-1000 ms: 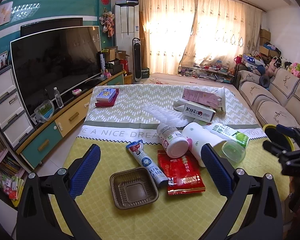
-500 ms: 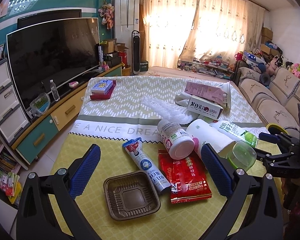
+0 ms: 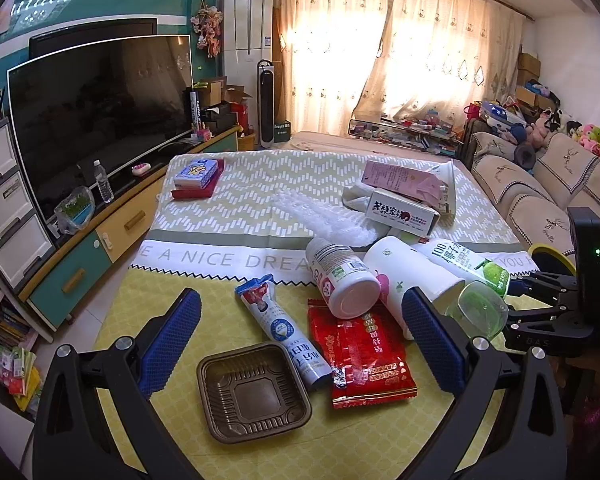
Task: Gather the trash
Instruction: 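Reach the right gripper to the green coconut water bottle and grasp it, then carry the bottle with the right gripper over the yellow bin and release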
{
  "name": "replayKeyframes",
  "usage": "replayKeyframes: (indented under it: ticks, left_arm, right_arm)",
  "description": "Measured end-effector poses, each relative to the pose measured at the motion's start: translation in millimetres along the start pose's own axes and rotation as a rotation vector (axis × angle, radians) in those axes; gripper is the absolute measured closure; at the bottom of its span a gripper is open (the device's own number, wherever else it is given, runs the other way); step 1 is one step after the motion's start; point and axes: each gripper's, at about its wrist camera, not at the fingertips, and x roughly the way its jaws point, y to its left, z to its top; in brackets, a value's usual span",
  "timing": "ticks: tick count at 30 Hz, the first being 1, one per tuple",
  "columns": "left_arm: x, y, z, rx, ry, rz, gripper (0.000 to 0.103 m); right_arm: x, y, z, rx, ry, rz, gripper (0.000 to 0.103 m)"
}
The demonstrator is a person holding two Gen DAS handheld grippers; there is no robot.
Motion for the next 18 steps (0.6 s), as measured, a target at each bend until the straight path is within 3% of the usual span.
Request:
replayKeyframes:
  ticks: [12, 18]
  left_arm:
    - [-3, 1, 0, 0.003, -0.001, -0.006, 0.004]
    - [-5, -1, 1, 0.008, -0.008, -0.01, 0.004]
  right_arm:
    - [-79, -3, 6, 0.046, -0.267, 0.03, 0.053]
    - [-96, 0, 9, 0.042, -0.314, 0.027, 0.053]
